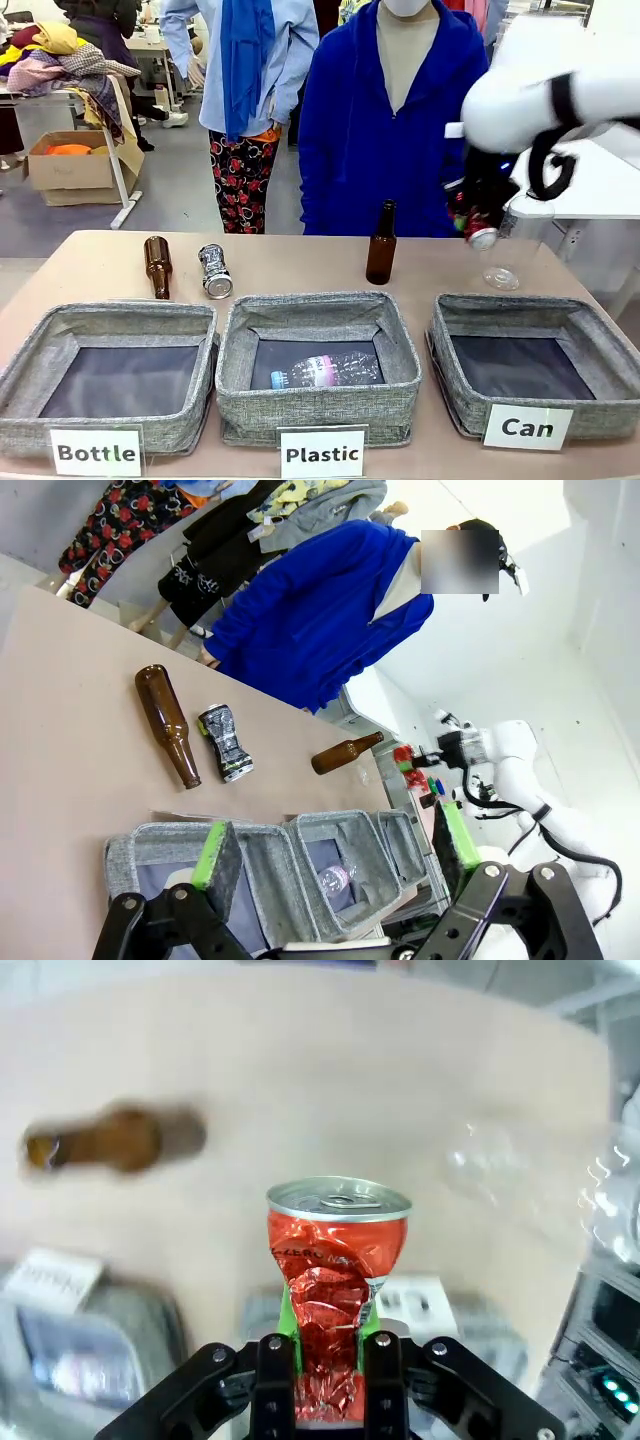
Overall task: Sort the can waste into the basket.
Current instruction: Pick up the can waste from the table and place it in the right Fabric basket.
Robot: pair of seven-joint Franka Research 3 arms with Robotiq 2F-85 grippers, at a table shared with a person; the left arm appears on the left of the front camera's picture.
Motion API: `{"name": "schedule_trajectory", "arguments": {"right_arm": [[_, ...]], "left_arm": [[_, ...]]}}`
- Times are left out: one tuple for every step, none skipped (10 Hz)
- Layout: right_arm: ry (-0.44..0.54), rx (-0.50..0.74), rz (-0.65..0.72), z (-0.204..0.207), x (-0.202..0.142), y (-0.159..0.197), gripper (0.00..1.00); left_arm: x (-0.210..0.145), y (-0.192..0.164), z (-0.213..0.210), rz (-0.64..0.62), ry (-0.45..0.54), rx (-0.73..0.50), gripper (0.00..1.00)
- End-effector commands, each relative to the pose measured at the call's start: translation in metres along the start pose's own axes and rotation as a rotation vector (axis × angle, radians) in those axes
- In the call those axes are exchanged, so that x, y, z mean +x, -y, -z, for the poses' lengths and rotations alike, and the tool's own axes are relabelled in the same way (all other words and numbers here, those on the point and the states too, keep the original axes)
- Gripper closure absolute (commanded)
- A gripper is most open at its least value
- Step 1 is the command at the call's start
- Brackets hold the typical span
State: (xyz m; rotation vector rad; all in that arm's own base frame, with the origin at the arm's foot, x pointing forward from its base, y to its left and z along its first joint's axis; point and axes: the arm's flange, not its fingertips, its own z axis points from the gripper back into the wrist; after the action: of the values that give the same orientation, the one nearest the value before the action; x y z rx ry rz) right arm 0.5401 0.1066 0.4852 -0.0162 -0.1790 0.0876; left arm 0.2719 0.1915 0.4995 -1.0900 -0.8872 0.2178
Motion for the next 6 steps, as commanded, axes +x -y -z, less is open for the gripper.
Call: {"name": "schedule_trajectory", "arguments": {"right_arm": [[-0.084, 0.118, -0.263, -0.048, -0.066, 0.02, 0.82], [-0.082, 0.204, -0.424, -0.062, -0.099, 0.026, 0.82], [-0.07, 0.254, -0.593, -0.071, -0.134, 0.033, 0.82], [-0.086, 0.293, -0.801, -0.076, -0.169, 0.043, 0.82], [-0.089, 0.337, -0.946, -0.078, -0.195, 0.059, 0.82], [-0.067, 0.376, -1.04, -0.076, -0.206, 0.073, 0.82]], "left_arm": [[-0.001, -0.001, -0.002, 0.012, -0.006, -0.005, 0.0], [-0.001, -0.001, -0.002, 0.012, -0.006, -0.005, 0.0], [-0.001, -0.001, -0.002, 0.012, -0.006, -0.005, 0.0], [-0.001, -0.001, -0.002, 0.012, -0.006, -0.005, 0.0], [-0.001, -0.001, -0.002, 0.012, -0.006, -0.005, 0.0], [-0.001, -0.001, -0.002, 0.012, -0.006, -0.005, 0.0]]}}
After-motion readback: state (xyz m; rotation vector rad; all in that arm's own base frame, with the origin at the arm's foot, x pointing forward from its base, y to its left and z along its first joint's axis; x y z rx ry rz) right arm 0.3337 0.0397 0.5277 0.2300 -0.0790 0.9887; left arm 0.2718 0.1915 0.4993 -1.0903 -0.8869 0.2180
